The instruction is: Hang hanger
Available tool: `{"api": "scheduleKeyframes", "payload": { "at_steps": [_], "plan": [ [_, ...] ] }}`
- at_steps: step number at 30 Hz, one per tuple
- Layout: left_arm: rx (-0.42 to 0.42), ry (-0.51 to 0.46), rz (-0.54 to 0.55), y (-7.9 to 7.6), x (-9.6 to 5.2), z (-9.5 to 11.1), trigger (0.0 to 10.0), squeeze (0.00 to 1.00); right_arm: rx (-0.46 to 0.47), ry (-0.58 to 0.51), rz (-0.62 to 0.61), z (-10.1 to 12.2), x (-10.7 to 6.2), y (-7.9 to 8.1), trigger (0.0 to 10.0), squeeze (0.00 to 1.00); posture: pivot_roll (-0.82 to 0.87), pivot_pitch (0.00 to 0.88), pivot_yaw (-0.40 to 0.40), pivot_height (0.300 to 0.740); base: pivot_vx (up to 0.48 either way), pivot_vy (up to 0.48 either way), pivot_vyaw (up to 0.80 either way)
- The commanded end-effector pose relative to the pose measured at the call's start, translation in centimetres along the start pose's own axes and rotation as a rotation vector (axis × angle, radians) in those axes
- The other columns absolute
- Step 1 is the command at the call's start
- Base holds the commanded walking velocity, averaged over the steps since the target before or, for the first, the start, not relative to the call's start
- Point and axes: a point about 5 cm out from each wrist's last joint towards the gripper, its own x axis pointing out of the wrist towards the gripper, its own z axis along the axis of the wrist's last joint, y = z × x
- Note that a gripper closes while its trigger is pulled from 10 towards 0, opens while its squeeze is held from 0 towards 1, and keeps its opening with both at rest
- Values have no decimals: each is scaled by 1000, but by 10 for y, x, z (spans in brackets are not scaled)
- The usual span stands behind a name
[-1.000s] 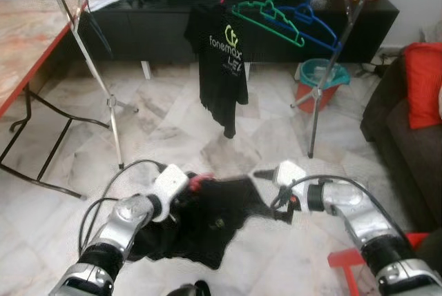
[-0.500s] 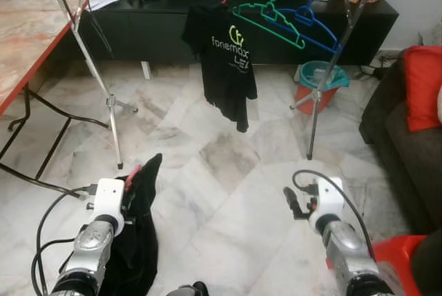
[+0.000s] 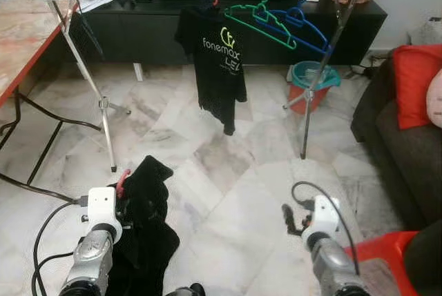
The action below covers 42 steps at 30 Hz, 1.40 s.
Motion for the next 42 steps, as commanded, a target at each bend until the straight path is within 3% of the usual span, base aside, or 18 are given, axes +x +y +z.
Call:
{"api": "scheduleKeyframes", "payload": {
  "at_steps": [1, 6, 13, 21, 30, 42],
  "plan": [
    [-25, -37, 38, 6, 0, 5, 10000, 0, -12, 59, -32, -12, -3, -6, 10000, 0, 44, 58, 2, 736, 341, 0, 0],
    [-39, -54, 43, 5, 4, 10, 10000, 0, -17, 127, -41, -31, -10, -11, 10000, 0, 43, 0, 6, 736, 390, 0, 219],
    [-44, -79, 34, 0, 10, 21, 10000, 0, 62, 170, -80, -42, -15, -18, 10000, 0, 45, 0, 5, 736, 476, 0, 489],
    [-47, -88, 29, -4, 14, 27, 10000, 0, 69, 214, -56, -51, -17, -15, 10000, 0, 42, 0, 1, 736, 480, 0, 0],
    [-41, -102, 64, 11, 15, 32, 10000, 0, 80, 214, -43, -51, -17, -14, 10000, 0, 54, 0, -12, 736, 480, 0, 0],
    [36, -112, 79, 35, 11, 34, 10000, 0, 91, 224, -61, -57, -21, -18, 10000, 0, 58, 0, -12, 736, 480, 0, 0]
  ]
}}
